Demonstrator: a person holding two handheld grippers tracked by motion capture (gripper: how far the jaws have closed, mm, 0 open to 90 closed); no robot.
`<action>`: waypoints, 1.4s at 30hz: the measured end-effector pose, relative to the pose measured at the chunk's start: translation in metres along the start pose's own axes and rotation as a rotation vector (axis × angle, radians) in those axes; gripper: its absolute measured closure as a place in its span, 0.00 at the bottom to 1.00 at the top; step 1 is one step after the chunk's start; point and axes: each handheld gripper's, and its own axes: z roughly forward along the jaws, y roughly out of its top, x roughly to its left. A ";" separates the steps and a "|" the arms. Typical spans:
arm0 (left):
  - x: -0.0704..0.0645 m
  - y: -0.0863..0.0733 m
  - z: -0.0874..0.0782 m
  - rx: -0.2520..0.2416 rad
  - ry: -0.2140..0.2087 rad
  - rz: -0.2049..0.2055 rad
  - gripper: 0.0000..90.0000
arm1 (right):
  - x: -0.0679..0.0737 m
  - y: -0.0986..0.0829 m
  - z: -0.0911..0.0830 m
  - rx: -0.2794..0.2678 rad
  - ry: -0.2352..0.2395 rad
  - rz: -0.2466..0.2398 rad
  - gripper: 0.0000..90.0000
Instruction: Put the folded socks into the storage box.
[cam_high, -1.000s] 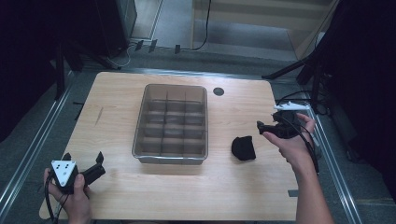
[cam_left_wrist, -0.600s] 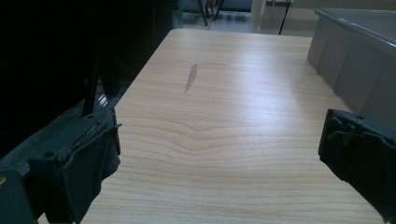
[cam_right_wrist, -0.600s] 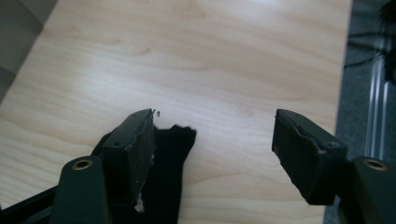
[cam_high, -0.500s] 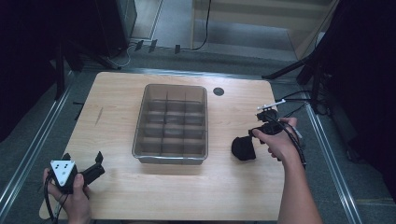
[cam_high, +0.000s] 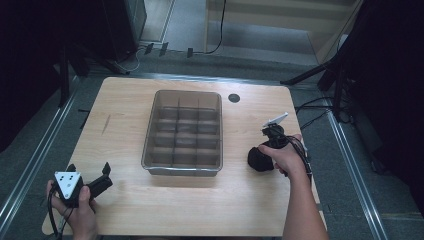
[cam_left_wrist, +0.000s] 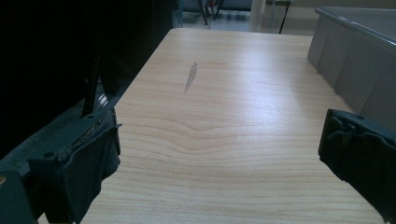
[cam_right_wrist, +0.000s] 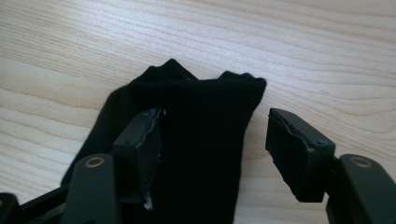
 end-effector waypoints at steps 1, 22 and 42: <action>0.000 0.000 0.000 0.001 0.001 0.002 0.00 | 0.001 0.000 0.003 0.008 0.004 0.003 0.42; -0.002 0.000 0.000 0.005 0.001 0.015 0.00 | -0.003 0.002 -0.003 -0.043 0.120 0.044 0.85; -0.002 0.000 0.000 0.003 -0.005 0.016 0.00 | 0.016 0.030 -0.075 -0.201 0.131 0.047 0.84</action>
